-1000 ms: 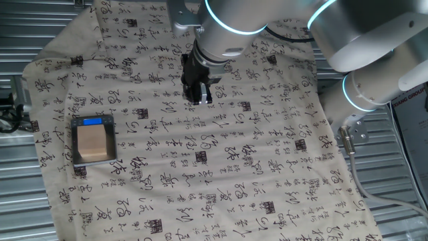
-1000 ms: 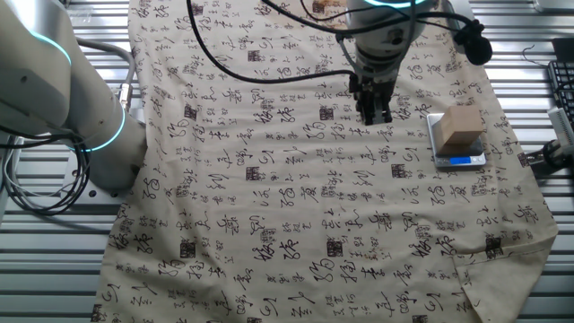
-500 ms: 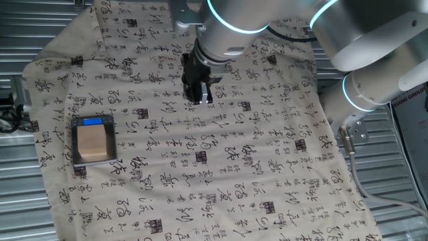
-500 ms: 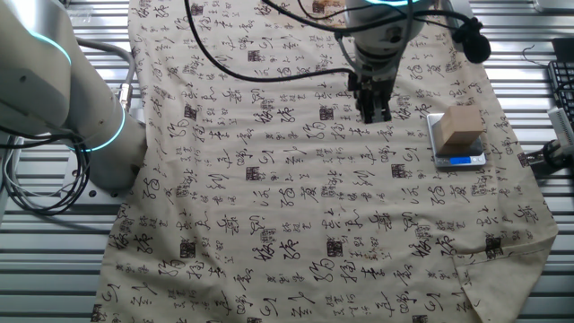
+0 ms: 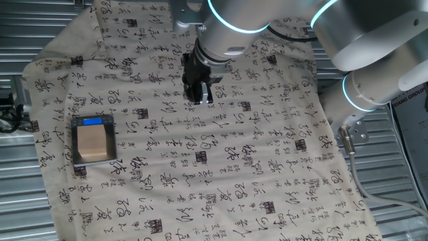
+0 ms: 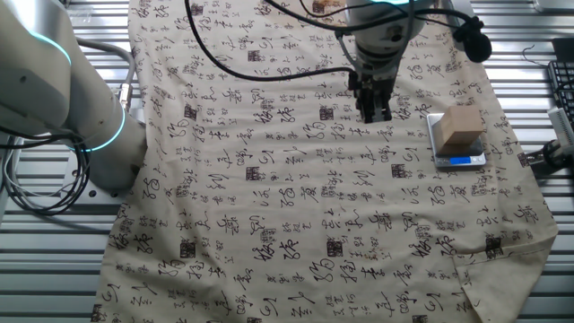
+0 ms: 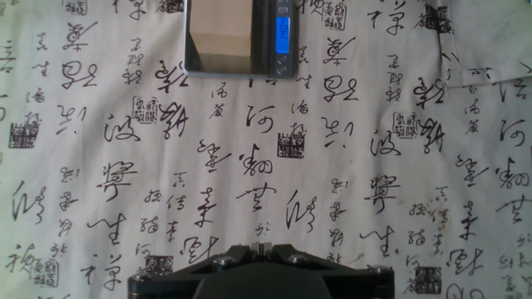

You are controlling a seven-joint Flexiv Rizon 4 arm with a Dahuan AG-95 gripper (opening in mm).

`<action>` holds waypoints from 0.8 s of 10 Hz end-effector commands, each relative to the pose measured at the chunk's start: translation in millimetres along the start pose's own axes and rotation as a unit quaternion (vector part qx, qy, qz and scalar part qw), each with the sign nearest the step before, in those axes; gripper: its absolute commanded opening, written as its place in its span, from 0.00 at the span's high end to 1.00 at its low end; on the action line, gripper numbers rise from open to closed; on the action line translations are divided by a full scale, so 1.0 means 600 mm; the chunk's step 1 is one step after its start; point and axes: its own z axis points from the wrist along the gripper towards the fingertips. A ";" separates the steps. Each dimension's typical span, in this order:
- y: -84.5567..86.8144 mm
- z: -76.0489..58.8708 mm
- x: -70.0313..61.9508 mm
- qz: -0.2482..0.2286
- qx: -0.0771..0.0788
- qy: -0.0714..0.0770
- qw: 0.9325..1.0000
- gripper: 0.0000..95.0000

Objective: Remove the object from the scale

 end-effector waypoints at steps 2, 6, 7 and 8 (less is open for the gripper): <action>0.000 -0.002 0.002 -0.003 -0.001 0.003 1.000 1.00; 0.000 -0.003 0.004 -0.005 -0.001 0.002 1.000 1.00; 0.000 -0.002 0.004 -0.005 -0.002 0.003 1.000 1.00; 0.000 -0.001 0.004 -0.003 -0.002 0.003 1.000 1.00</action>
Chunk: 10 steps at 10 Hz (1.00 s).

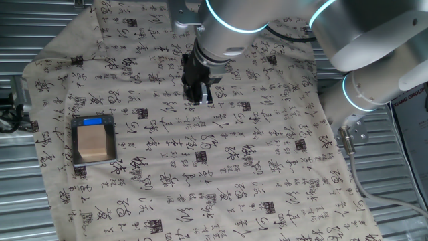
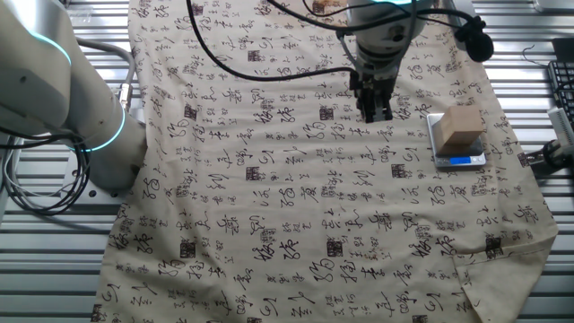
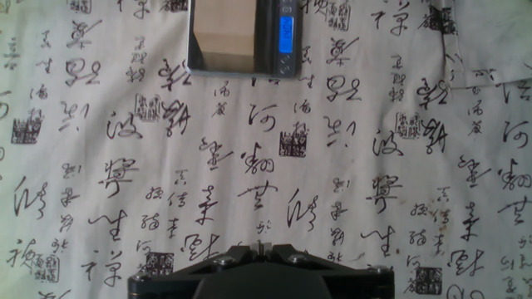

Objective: Remove the object from the scale

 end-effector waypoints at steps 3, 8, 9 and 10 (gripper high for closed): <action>0.000 0.001 -0.002 0.003 -0.002 0.000 1.000 1.00; -0.001 0.012 -0.059 0.000 0.002 0.002 1.000 1.00; 0.007 0.007 -0.114 0.001 0.003 0.008 1.000 1.00; 0.014 0.014 -0.162 0.001 0.002 0.007 1.000 1.00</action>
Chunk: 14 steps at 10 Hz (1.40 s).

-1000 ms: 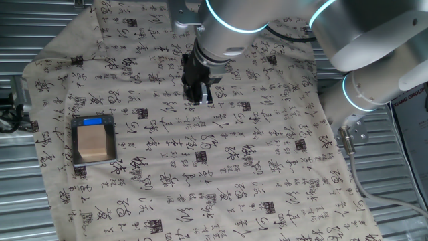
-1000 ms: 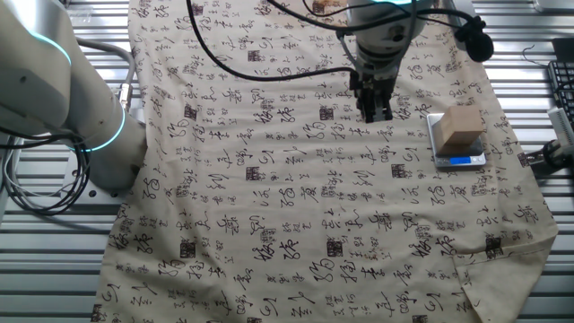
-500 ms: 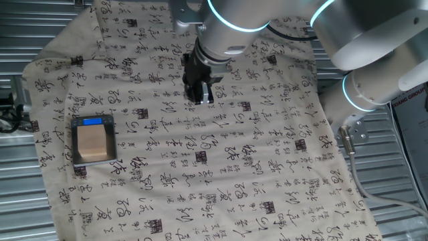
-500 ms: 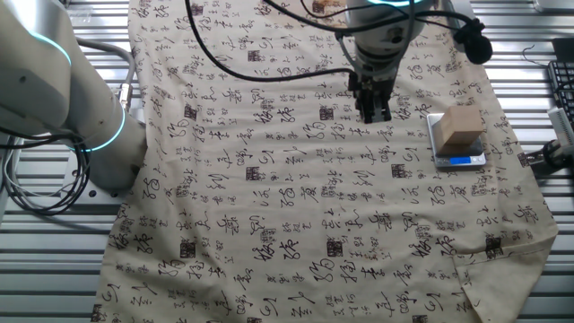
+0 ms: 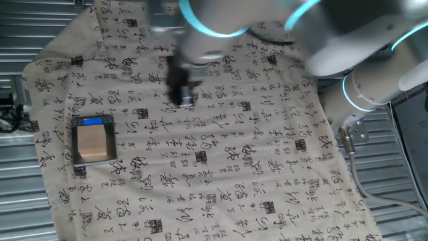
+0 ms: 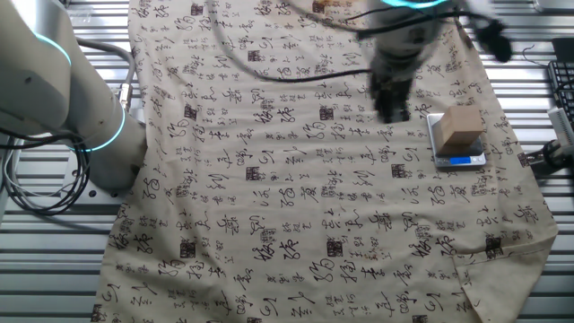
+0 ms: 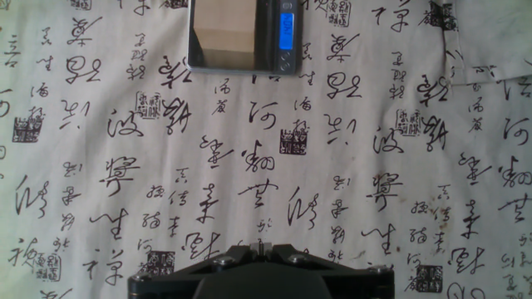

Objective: Remove the object from the scale

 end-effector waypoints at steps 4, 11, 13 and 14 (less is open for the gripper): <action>0.037 0.035 -0.167 0.013 -0.002 -0.005 1.000 1.00; 0.044 0.034 -0.215 0.039 -0.003 -0.009 0.999 1.00; 0.044 0.035 -0.215 0.050 -0.001 -0.010 0.999 0.80; 0.043 0.036 -0.215 0.069 0.000 -0.021 0.997 0.60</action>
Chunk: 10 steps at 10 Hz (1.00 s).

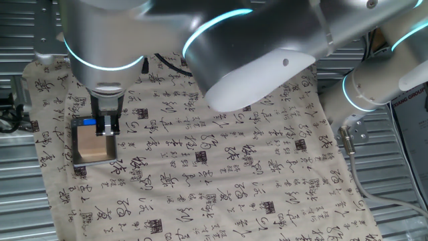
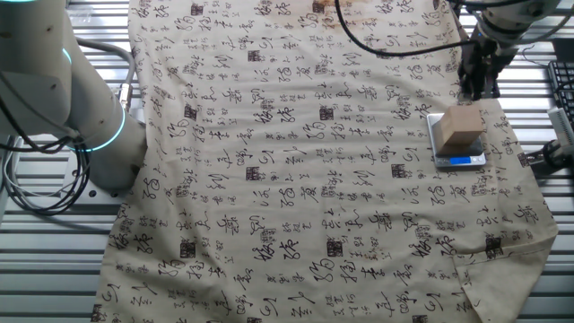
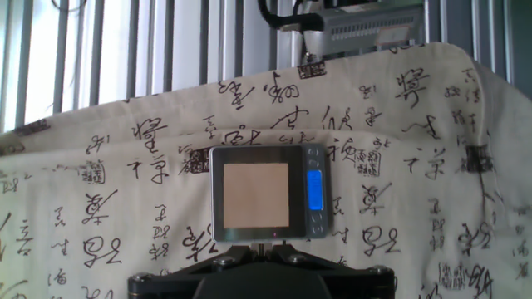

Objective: Remove the object from the scale

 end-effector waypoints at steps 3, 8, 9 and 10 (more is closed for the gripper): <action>-0.011 0.024 -0.005 0.011 -0.001 -0.028 1.000 0.40; -0.003 0.032 -0.034 0.013 -0.004 -0.021 1.000 0.20; -0.005 0.042 -0.034 0.008 -0.007 -0.024 1.000 0.20; -0.007 0.048 -0.033 0.006 -0.007 -0.024 1.000 0.20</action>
